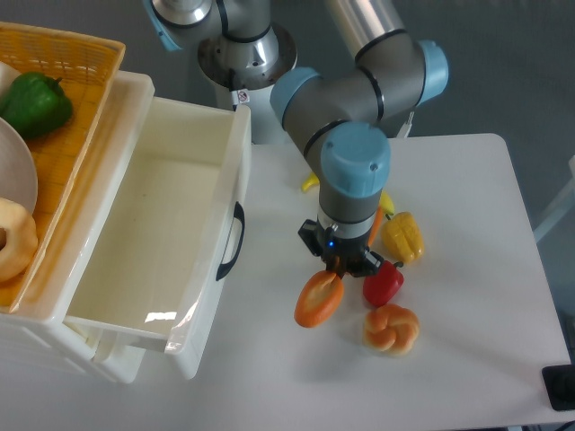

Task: Pick up the long bread
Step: 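Lift the grasped baguette up off the table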

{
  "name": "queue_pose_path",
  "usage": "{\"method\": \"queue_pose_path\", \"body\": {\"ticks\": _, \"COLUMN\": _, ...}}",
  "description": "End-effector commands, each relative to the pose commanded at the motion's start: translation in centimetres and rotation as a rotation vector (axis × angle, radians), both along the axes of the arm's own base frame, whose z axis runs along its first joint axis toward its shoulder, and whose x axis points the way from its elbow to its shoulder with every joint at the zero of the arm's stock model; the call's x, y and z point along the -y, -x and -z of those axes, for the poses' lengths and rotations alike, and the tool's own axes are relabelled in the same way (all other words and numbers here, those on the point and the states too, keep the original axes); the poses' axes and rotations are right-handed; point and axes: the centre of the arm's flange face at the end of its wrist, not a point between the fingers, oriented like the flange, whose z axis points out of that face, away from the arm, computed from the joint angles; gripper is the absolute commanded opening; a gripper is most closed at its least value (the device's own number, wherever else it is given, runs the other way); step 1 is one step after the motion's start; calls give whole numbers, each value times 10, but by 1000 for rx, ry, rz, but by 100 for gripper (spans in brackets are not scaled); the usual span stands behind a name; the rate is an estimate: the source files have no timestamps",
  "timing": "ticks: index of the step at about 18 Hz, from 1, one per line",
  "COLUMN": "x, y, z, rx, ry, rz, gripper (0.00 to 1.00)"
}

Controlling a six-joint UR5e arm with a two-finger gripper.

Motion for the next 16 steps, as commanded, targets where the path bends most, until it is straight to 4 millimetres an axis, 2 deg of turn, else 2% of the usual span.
{"method": "queue_pose_path", "body": {"ticks": 9, "x": 21, "y": 7, "z": -8, "rx": 10, "ry": 28, "rz": 62, "gripper": 0}}
{"method": "queue_pose_path", "body": {"ticks": 16, "x": 26, "y": 6, "z": -8, "rx": 6, "ry": 37, "rz": 73, "gripper": 0}}
